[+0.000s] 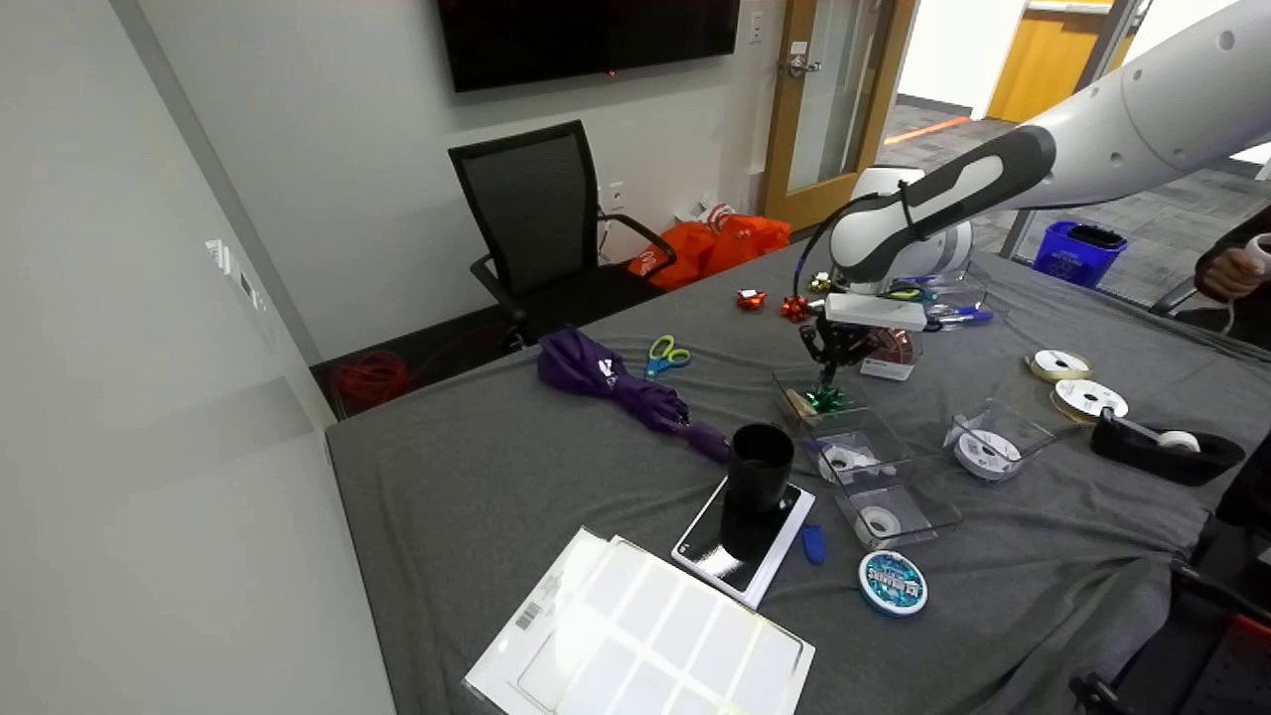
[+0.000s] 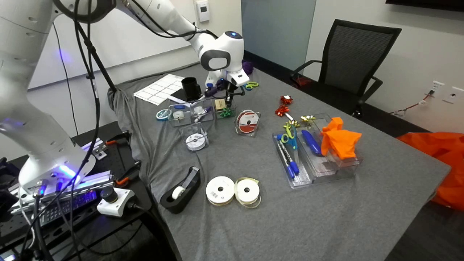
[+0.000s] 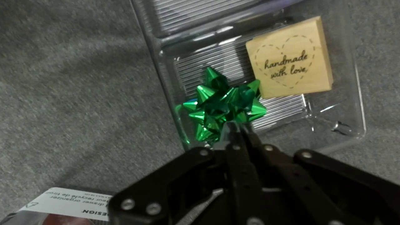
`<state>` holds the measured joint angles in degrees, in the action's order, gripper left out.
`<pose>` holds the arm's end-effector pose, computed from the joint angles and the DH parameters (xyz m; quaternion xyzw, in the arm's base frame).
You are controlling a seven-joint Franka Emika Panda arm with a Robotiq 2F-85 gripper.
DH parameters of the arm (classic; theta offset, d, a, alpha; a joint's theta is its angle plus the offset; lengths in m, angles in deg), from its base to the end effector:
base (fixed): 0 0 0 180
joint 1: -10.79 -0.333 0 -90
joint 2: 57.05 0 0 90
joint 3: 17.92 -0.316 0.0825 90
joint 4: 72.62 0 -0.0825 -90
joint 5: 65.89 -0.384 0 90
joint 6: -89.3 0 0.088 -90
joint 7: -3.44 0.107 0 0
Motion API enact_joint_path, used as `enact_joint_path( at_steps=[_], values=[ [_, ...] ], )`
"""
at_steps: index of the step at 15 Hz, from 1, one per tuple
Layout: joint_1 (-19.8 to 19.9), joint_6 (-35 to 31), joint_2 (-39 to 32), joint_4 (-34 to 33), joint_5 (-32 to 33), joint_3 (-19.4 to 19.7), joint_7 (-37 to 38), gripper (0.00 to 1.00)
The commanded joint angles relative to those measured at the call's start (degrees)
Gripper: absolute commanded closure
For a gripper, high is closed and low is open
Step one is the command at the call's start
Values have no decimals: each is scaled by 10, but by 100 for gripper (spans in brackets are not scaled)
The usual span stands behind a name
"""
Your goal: Remove the red and green ribbon from the top compartment of the clear case on the left and put them on the table
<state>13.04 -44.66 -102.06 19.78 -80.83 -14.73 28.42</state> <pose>0.6820 -0.0565 0.1600 -0.9362 0.3431 0.0399 0.0653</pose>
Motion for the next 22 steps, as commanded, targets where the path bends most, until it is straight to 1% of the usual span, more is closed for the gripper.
enact_joint_path(
  at_steps=[1, 5, 6, 7, 8, 9, 10, 15, 16, 19, 22],
  values=[
    [-3, -2, -24, -24, -6, 5, 12, 63],
    [-6, 3, -23, -15, 1, 10, 17, 35],
    [-6, 2, -23, -13, 1, 10, 16, 27],
    [-5, 1, -23, -13, 1, 10, 15, 21],
    [-6, 0, -26, -16, 3, 12, 15, 63],
    [-6, -1, -28, -17, 3, 12, 15, 59],
    [-7, 0, -30, -19, 4, 13, 16, 61],
    [-8, 5, -33, -22, 5, 18, 23, 96],
    [-9, 7, -34, -22, 6, 19, 26, 99],
    [-11, 16, -32, -22, 8, 22, 34, 100],
    [-14, 34, -15, -10, 11, 24, 46, 100]
  ],
)
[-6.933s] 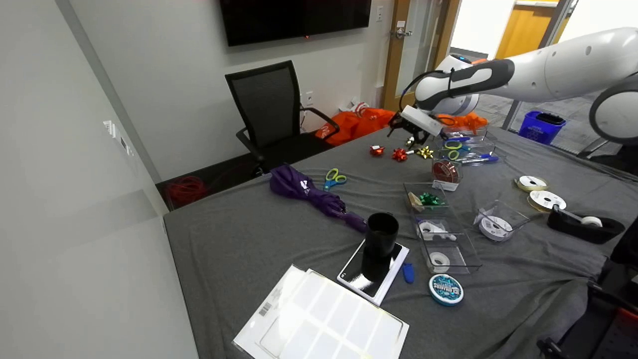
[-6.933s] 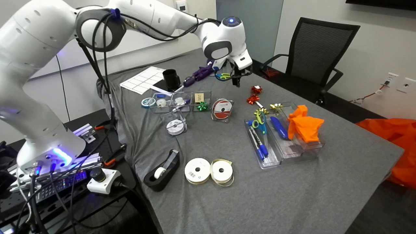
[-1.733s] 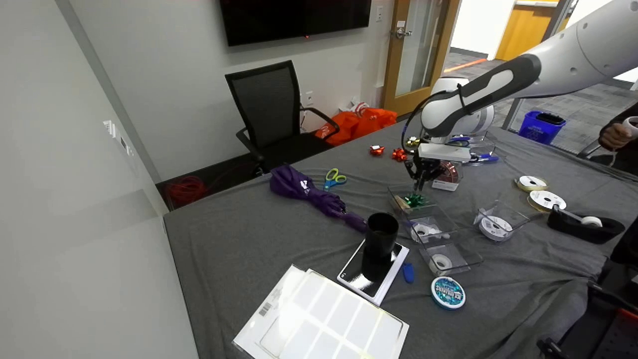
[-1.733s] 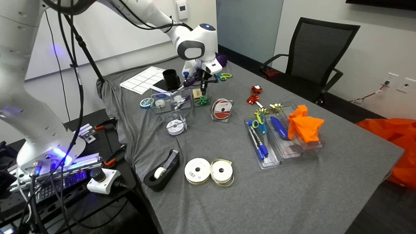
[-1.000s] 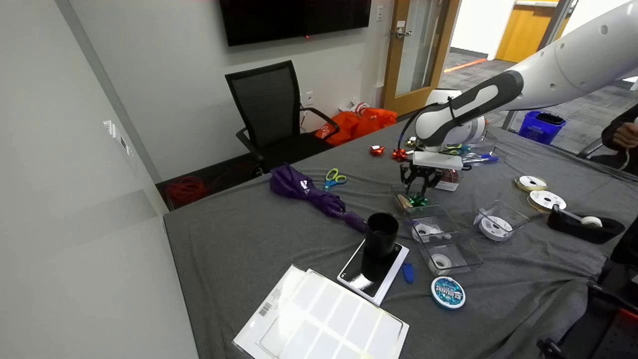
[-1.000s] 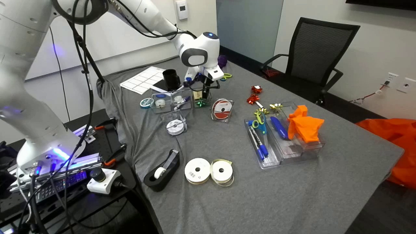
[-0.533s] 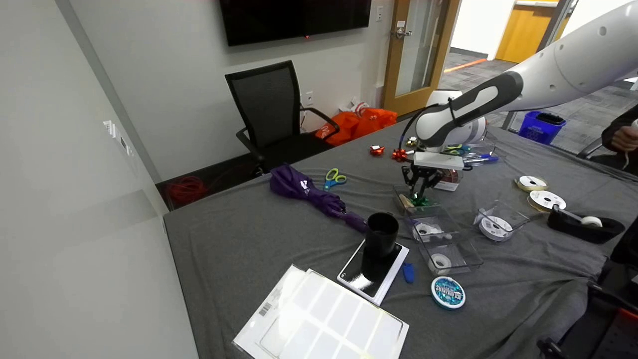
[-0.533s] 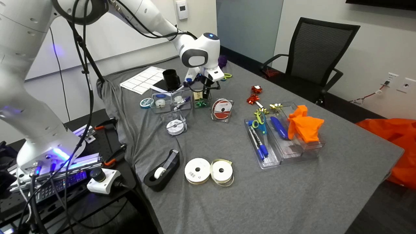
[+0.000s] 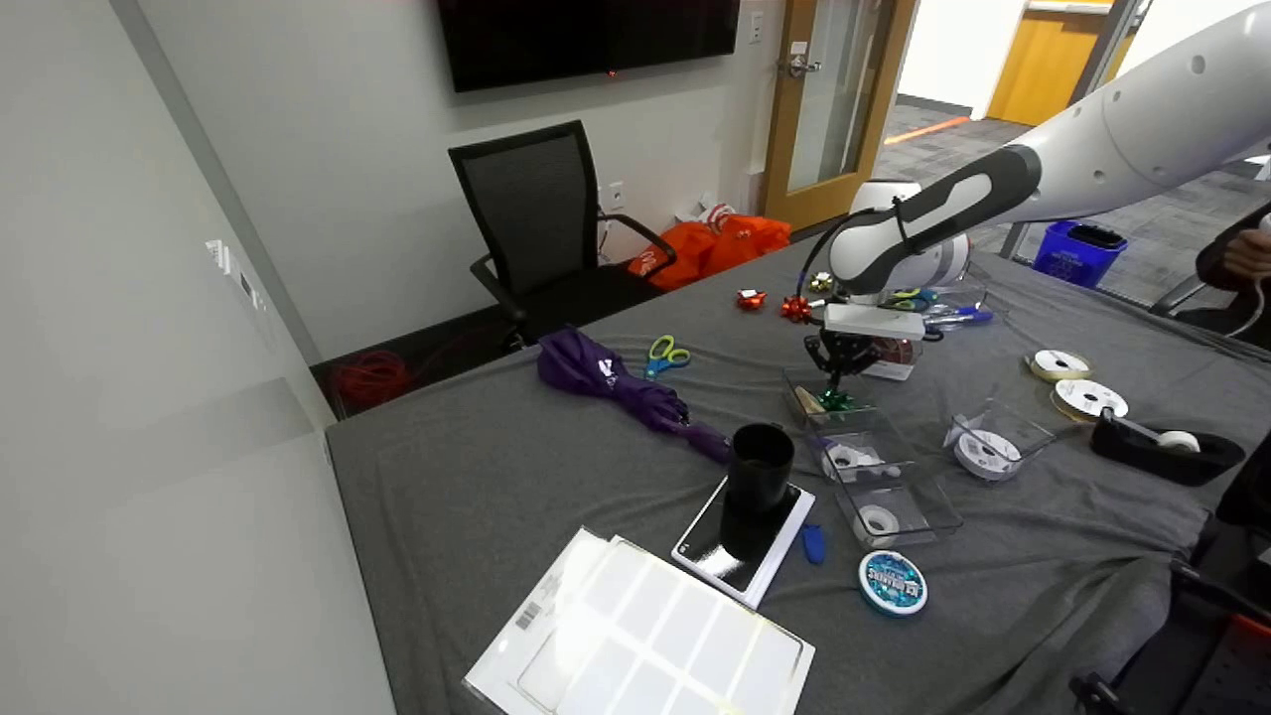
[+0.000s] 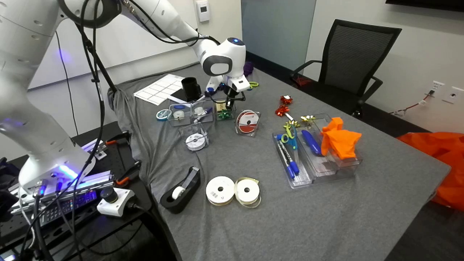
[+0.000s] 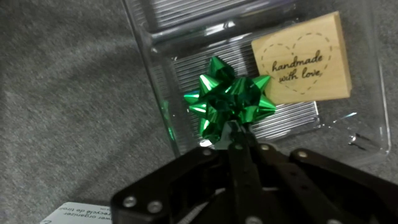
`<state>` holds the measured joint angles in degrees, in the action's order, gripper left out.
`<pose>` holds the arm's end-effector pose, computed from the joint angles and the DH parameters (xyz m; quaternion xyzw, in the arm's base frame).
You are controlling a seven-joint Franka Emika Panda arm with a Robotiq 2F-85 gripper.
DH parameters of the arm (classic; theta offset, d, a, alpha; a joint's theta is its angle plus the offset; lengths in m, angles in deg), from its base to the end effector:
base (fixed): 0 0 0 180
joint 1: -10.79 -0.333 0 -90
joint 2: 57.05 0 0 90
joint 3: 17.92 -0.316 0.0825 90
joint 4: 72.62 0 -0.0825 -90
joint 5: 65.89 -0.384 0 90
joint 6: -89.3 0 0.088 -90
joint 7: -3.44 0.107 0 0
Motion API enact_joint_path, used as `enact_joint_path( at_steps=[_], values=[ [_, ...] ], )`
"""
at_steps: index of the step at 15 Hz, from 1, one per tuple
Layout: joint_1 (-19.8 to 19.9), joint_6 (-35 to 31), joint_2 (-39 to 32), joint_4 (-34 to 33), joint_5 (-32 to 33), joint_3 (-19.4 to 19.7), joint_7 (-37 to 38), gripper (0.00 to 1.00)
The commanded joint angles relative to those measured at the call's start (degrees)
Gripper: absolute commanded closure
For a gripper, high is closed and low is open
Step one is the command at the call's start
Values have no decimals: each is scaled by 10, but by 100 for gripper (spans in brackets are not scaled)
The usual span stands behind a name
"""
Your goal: Remove the red and green ribbon from the top compartment of the clear case on the left and put them on the table
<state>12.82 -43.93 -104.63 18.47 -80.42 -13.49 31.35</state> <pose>0.6794 -0.0664 0.1380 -0.9262 0.3698 0.0547 0.0498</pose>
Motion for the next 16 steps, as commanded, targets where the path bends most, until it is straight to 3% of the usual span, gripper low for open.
enact_joint_path(
  at_steps=[1, 10, 16],
  values=[
    [-14, 33, 18, 8, 8, 12, 19, 100],
    [-7, 44, 122, 51, -28, -18, -6, 100],
    [33, 65, 124, -36, -120, -18, 31, 100]
  ],
)
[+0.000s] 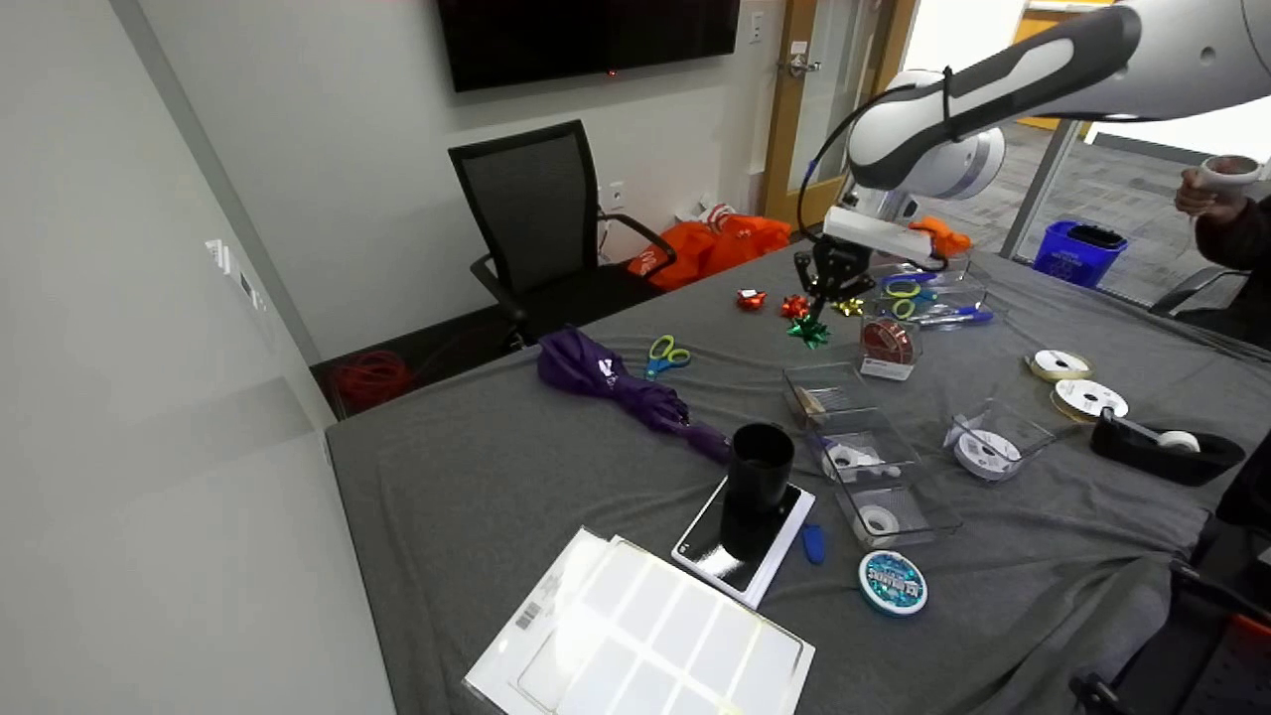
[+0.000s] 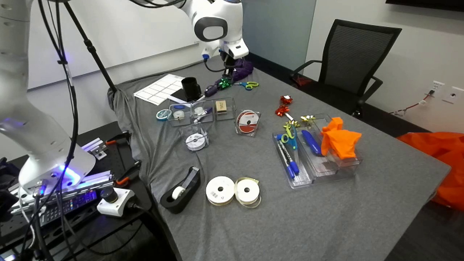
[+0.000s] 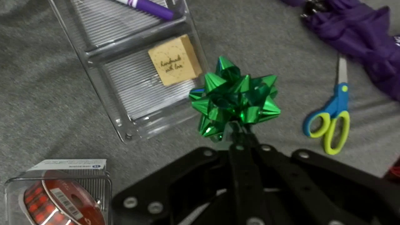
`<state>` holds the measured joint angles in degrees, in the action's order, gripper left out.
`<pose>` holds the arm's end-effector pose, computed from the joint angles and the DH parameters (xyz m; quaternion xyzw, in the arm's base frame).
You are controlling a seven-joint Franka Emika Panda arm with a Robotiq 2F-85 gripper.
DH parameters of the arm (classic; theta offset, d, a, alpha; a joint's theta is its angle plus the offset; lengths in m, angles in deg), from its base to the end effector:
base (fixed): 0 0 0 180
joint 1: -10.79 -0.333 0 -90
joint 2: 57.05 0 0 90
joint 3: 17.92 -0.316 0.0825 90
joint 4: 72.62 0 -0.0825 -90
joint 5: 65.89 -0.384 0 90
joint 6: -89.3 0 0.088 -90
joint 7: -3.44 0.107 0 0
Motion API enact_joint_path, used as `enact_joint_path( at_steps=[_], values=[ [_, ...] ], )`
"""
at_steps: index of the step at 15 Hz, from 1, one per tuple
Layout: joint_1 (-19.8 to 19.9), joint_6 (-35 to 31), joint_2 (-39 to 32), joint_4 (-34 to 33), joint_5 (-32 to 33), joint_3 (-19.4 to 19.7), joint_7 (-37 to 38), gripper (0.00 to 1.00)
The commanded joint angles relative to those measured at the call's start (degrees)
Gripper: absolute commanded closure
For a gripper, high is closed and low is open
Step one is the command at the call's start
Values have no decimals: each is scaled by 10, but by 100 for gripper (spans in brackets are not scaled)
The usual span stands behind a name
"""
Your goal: Remove the red and green ribbon from the top compartment of the clear case on the left and put them on the table
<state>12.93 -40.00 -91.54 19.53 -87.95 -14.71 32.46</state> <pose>0.6967 -0.0497 0.2828 -0.9069 0.3982 0.0040 0.1375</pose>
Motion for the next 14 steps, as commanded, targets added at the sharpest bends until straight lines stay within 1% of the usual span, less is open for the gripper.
enact_joint_path(
  at_steps=[1, 4, 9, 14],
  values=[
    [40, 29, -16, -70, -58, -2, 36, 100],
    [66, 51, -75, -185, -70, 14, 114, 100],
    [84, 82, -178, -334, -41, 32, 291, 100],
    [89, 77, -280, -439, -15, 22, 400, 100]
  ],
)
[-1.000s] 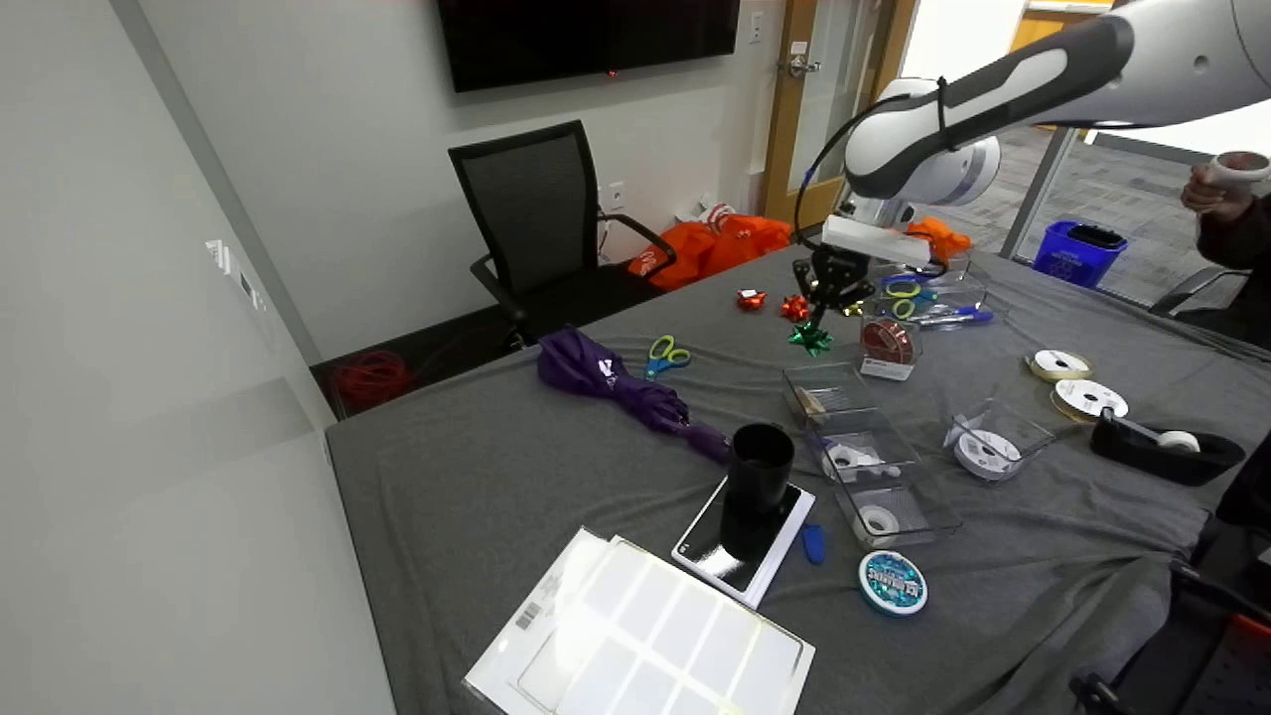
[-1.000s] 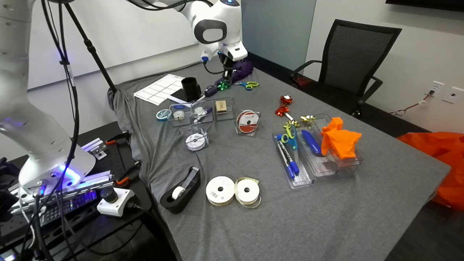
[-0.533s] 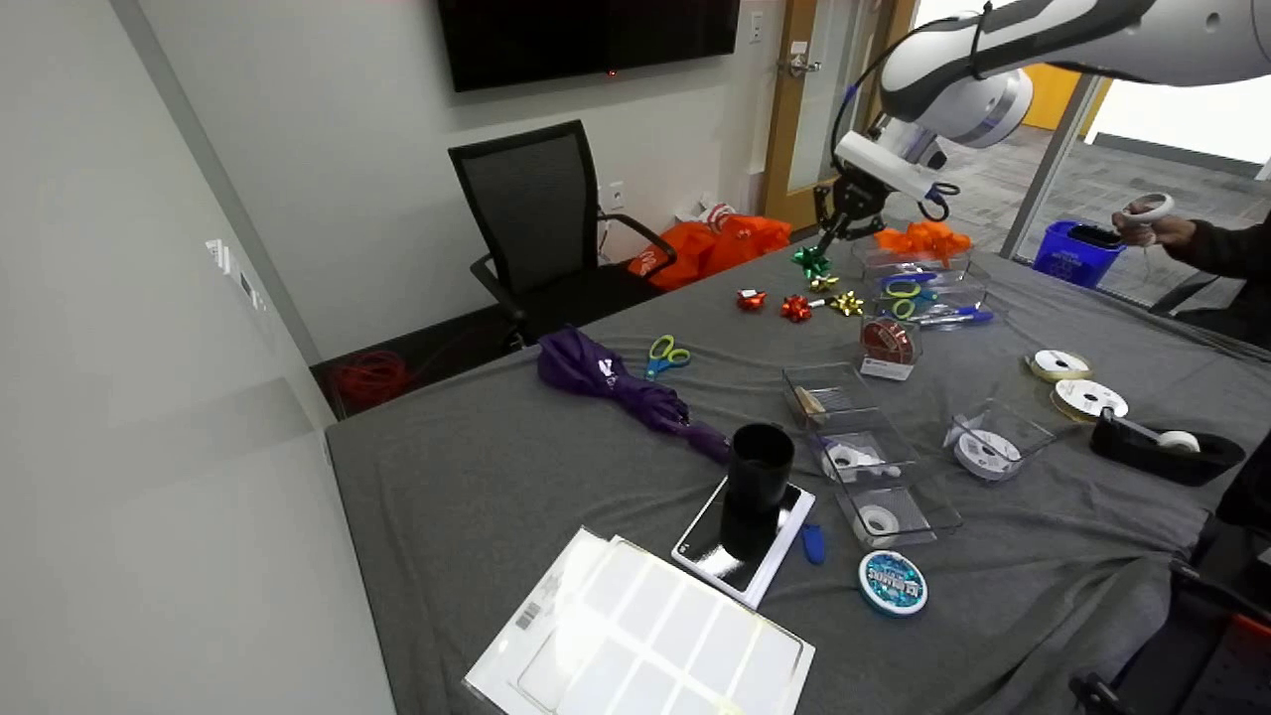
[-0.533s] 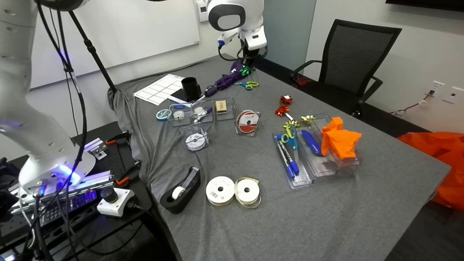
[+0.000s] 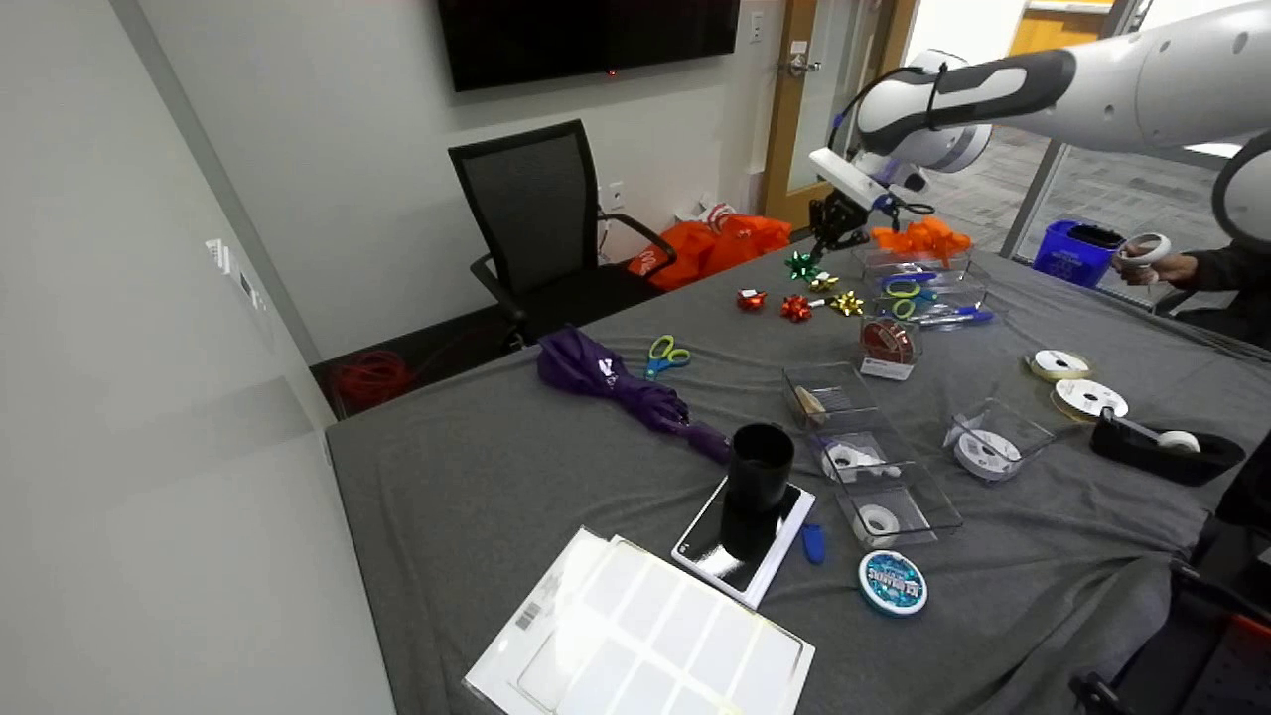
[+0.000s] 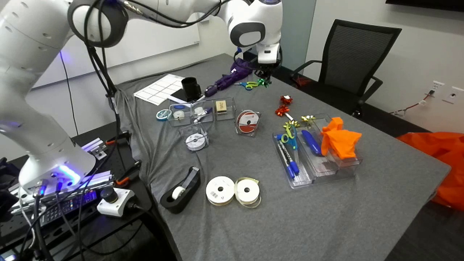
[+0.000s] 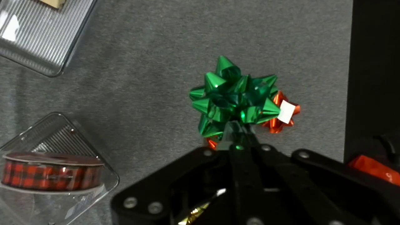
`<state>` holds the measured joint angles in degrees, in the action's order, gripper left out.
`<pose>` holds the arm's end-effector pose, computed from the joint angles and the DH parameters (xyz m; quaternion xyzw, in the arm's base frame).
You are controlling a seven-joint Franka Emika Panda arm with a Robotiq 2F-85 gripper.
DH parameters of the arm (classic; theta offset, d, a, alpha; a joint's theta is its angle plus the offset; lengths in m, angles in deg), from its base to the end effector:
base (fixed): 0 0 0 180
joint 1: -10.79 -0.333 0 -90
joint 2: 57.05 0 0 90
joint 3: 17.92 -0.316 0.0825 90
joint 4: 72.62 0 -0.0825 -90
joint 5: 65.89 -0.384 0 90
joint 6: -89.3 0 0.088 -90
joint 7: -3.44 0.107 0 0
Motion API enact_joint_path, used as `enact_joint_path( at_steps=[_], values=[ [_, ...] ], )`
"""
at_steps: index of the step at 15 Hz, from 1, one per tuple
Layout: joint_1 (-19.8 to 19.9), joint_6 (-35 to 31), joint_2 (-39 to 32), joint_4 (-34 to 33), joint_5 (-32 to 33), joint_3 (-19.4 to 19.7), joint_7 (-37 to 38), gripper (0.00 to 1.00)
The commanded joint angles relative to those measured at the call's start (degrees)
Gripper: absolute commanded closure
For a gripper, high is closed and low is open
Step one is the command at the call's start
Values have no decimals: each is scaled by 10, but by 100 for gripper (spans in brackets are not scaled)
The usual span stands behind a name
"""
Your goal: Remove the red and green ribbon from the top compartment of the clear case on the left and put them on the table
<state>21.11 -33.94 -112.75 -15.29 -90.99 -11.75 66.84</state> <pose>0.7804 -0.1783 0.2833 -0.7043 0.6880 -0.0219 0.1735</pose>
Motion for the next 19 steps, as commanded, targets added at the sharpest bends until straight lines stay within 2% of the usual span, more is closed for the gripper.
enact_joint_path(
  at_steps=[1, 6, 7, 8, 14, 18, 19],
  values=[
    [7, 16, -85, -109, 22, -6, 77, 100],
    [9, 25, -150, -187, 66, -5, 174, 100],
    [10, 23, -159, -198, 72, -7, 187, 82],
    [12, 24, -165, -208, 76, -10, 196, 73],
    [9, 24, -168, -217, 62, -16, 169, 32],
    [8, 76, -136, -182, 70, -31, 75, 5],
    [8, 92, -126, -173, 70, -34, 49, 1]
  ],
)
